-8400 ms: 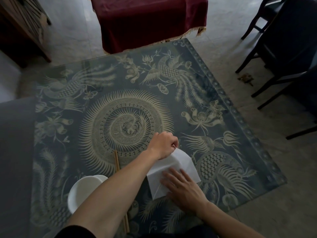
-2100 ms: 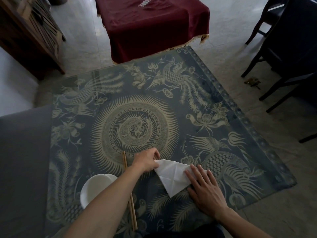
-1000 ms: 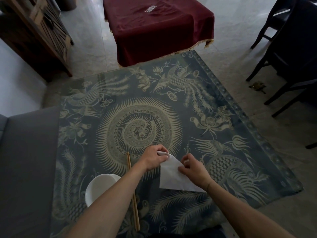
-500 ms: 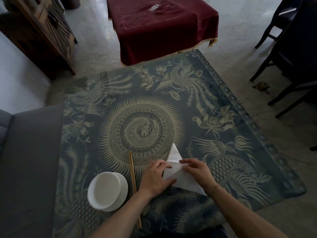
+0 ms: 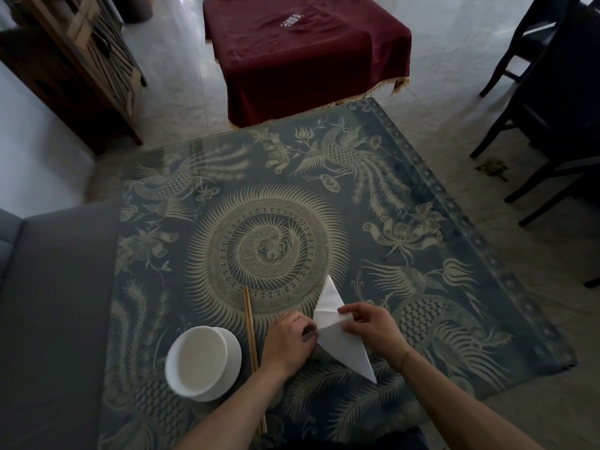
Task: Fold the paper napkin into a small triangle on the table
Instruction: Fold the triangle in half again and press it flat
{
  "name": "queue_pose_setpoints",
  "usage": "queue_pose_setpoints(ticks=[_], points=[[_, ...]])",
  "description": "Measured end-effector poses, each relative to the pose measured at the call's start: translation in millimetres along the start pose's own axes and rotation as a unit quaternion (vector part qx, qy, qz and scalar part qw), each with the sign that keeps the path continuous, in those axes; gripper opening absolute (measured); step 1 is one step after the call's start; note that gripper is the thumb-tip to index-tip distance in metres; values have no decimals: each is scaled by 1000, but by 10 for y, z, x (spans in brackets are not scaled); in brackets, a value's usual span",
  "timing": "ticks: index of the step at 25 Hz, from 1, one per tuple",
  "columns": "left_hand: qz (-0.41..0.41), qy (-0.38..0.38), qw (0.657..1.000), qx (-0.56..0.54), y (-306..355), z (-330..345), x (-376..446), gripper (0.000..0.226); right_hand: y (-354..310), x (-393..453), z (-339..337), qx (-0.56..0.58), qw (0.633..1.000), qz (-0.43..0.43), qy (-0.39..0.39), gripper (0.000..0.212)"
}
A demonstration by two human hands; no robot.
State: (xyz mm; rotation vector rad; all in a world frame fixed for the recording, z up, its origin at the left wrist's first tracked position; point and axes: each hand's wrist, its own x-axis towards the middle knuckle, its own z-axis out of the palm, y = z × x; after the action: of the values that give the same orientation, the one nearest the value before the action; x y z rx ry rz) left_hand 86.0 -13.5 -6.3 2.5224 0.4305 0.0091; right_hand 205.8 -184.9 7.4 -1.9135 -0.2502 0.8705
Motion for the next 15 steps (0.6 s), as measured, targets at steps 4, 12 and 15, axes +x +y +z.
queue_pose_setpoints(ticks=[4, 12, 15], points=[[-12, 12, 999, -30, -12, -65, 35, 5, 22, -43, -25, -132, 989, -53, 40, 20], [-67, -27, 981, -178, -86, -257, 128, 12, -89, -5, -129, -170, 981, -83, 42, 9], [-107, -55, 951, -284, -120, -318, 137, 6, -154, -22, -202, -54, 997, -41, -24, 2]])
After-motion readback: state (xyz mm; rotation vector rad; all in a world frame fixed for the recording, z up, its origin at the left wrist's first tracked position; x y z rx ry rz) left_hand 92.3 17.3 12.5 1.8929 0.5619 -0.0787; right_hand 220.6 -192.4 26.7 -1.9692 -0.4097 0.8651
